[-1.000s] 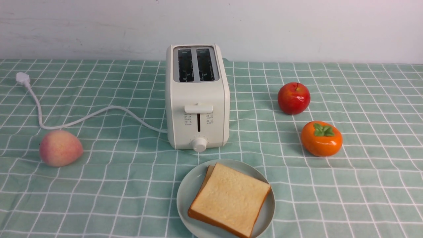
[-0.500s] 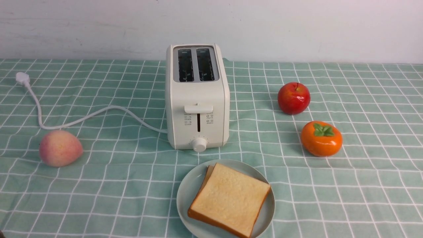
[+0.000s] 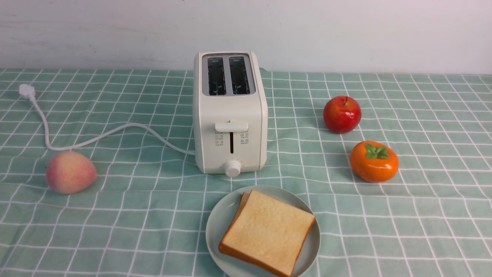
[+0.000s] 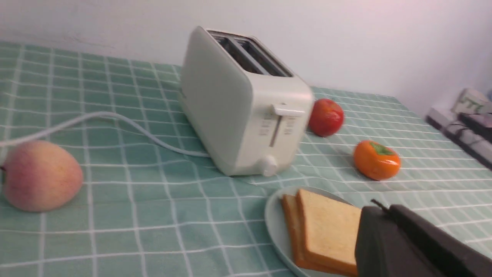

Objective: Take toasted bread from bread machine on blue coffee table place on plate.

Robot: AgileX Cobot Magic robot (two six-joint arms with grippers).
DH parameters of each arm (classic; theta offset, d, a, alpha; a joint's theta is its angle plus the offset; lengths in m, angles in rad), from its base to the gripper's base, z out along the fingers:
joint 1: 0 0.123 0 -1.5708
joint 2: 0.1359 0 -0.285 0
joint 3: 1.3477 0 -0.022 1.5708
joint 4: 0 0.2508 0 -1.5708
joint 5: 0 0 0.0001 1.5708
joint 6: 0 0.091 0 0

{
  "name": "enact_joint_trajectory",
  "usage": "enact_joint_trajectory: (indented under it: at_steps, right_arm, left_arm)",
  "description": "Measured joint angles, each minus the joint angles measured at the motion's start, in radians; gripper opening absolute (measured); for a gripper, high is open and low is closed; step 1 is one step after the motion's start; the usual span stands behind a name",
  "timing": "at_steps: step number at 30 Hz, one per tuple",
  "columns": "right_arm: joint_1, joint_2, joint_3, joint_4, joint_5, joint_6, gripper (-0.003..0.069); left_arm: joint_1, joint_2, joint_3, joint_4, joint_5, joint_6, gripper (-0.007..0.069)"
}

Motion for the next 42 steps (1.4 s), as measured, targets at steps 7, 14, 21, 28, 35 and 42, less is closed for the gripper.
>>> enact_joint_trajectory:
  at_steps: [7, 14, 21, 28, 35, 42]
  right_arm:
    - [0.000, 0.000, 0.000, 0.000, 0.000, 0.000, 0.0000]
    - [0.000, 0.000, 0.000, 0.000, -0.001, 0.000, 0.0003]
    - [0.000, 0.000, 0.000, 0.000, -0.001, 0.000, 0.0013]
    - [0.000, 0.000, 0.000, 0.000, -0.001, 0.000, 0.0020]
    - [0.000, 0.000, 0.000, 0.000, -0.001, 0.000, 0.0022]
    - [-0.059, -0.038, 0.000, 0.000, 0.011, 0.000, 0.0022]
  left_arm:
    - [0.141, -0.060, 0.200, 0.115, -0.077, 0.010, -0.0013]
    - [0.259, -0.068, 0.424, -0.003, -0.115, 0.044, -0.0011]
    - [0.271, -0.068, 0.426, -0.073, -0.136, 0.144, -0.0002]
    - [0.315, -0.068, 0.426, -0.074, -0.139, 0.149, 0.0001]
    - [0.413, -0.068, 0.426, -0.073, -0.143, 0.153, 0.0007]
    - [0.414, -0.068, 0.426, -0.073, -0.143, 0.153, 0.0017]
